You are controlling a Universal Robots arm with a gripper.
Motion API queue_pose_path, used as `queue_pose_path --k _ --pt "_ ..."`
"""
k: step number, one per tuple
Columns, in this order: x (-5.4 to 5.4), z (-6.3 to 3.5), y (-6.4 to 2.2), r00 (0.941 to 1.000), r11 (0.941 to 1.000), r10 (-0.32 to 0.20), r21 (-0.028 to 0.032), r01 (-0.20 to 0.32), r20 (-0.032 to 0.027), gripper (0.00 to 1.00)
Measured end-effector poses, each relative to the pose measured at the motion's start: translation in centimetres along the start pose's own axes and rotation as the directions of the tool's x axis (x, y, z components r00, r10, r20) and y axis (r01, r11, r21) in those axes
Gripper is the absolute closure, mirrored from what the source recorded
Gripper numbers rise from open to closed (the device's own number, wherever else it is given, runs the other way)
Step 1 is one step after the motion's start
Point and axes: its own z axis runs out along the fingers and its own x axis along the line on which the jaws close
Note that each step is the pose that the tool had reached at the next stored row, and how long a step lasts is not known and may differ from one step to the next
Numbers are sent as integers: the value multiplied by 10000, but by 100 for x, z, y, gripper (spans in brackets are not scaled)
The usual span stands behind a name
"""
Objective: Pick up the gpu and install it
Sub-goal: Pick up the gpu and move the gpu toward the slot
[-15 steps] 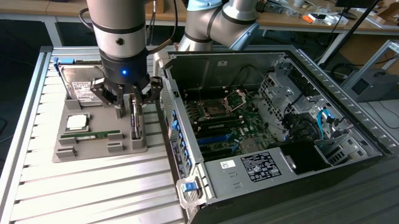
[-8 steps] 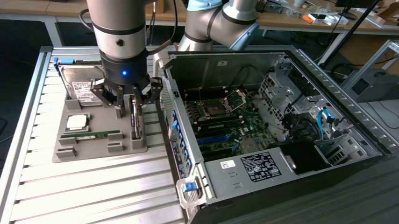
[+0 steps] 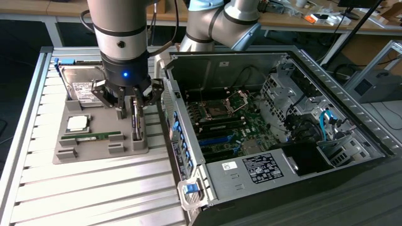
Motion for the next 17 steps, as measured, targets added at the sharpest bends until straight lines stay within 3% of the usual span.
queue_pose_path --k 17 --pt "1 44 -2 10000 10000 0 0 0 0 58"
